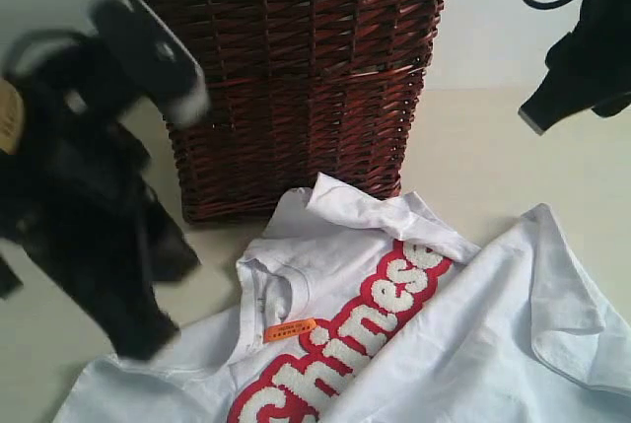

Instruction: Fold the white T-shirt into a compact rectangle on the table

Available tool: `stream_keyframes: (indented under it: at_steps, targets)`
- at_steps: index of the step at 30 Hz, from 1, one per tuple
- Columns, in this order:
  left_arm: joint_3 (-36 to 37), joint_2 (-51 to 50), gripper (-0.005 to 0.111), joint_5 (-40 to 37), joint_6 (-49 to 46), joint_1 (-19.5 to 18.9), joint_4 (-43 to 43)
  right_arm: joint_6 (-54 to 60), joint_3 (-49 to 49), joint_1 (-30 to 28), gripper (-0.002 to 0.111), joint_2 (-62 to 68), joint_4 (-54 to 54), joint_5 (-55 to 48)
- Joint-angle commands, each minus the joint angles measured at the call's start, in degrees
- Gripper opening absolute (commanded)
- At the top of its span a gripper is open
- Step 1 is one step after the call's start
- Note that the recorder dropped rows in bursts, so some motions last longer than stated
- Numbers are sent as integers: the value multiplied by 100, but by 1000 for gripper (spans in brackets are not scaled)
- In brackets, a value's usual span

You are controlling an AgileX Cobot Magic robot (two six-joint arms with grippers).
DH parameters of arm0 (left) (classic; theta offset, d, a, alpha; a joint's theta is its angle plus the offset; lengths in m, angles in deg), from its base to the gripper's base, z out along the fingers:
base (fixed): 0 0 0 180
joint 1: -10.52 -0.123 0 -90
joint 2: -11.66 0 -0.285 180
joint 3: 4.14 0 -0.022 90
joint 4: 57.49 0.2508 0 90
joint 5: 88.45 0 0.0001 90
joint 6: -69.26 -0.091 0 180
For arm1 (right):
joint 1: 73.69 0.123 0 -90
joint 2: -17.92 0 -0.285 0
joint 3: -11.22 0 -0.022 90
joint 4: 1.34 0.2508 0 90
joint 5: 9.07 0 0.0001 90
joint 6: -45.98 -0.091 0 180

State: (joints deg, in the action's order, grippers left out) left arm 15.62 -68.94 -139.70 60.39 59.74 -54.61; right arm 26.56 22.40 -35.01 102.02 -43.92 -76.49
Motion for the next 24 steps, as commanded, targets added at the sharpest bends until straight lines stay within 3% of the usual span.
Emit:
stream_keyframes:
  at_steps: [1,3,8,11,15,17,18,20,24]
  targets:
    - [348,-845,9,210,-1105,41,-1255,174,-2,-4,34,-59,404,13]
    - [348,-1239,0,402,-831,0,-1003,174,-2,-4,23,-84,413,13]
    - [348,-1945,0,749,-633,-14,-936,174,-2,-4,1,-118,413,13]
    - [506,-2139,0,77,-602,-14,-807,174,-2,-4,0,-126,527,13]
    - [1357,-2064,0,363,-1435,-14,-1578,174,-2,-4,0,-126,721,143]
    - [1415,-2412,0,364,-1139,-14,-1476,233,-2,-4,0,-126,834,197]
    - [1415,-2666,0,337,-614,-14,-976,255,-2,-4,0,-126,868,209]
    - [1428,-2874,0,-179,-553,-1,-817,291,-2,-4,0,-150,959,209]
    - [1980,-2894,0,-536,-593,505,-940,291,-2,-4,0,-176,959,209]
